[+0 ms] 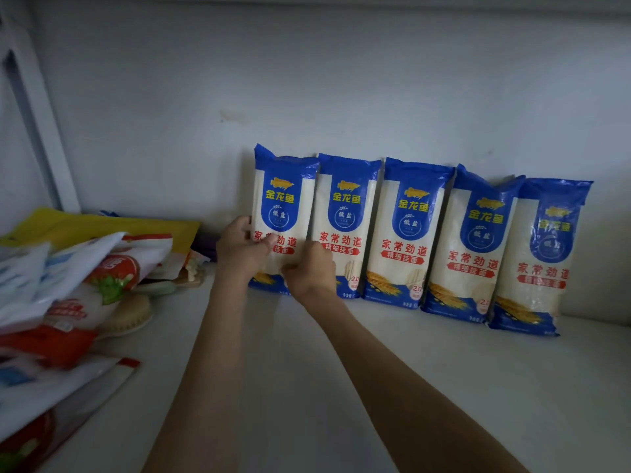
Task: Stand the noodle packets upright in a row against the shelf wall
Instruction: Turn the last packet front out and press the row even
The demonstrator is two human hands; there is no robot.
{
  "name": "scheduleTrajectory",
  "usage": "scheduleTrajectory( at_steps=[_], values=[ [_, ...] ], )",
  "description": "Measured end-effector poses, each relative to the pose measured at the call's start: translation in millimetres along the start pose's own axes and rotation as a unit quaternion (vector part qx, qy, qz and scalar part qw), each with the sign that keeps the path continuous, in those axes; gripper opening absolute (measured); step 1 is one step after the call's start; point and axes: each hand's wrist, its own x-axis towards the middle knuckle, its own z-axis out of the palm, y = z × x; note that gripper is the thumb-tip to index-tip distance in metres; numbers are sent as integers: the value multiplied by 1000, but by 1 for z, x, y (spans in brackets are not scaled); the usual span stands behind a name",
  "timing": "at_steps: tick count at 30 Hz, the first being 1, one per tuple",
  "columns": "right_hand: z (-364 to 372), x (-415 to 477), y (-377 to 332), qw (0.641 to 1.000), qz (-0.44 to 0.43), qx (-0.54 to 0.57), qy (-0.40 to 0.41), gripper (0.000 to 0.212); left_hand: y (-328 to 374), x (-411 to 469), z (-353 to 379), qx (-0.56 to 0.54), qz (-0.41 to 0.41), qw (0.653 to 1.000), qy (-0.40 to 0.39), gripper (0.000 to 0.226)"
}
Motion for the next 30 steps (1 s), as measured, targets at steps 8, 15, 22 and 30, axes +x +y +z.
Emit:
scheduleTrajectory(
  at_steps=[8, 15, 22, 30],
  values=[
    [4, 6, -13, 998, -12, -55, -7, 33, -23, -3, 7, 133, -74, 988, 5, 52],
    [-13, -3, -16, 982, -20, -189, 0, 32, -29, -5, 12, 144, -46, 988, 43, 48],
    [-21, -15, 25, 974, 70, -216, 1, 29, -36, -6, 22, 105, -22, 994, 36, 44],
    [-13, -8, 33, 979, 88, -178, 40, 37, -40, -5, 31, 69, -16, 996, 52, 44]
  ],
)
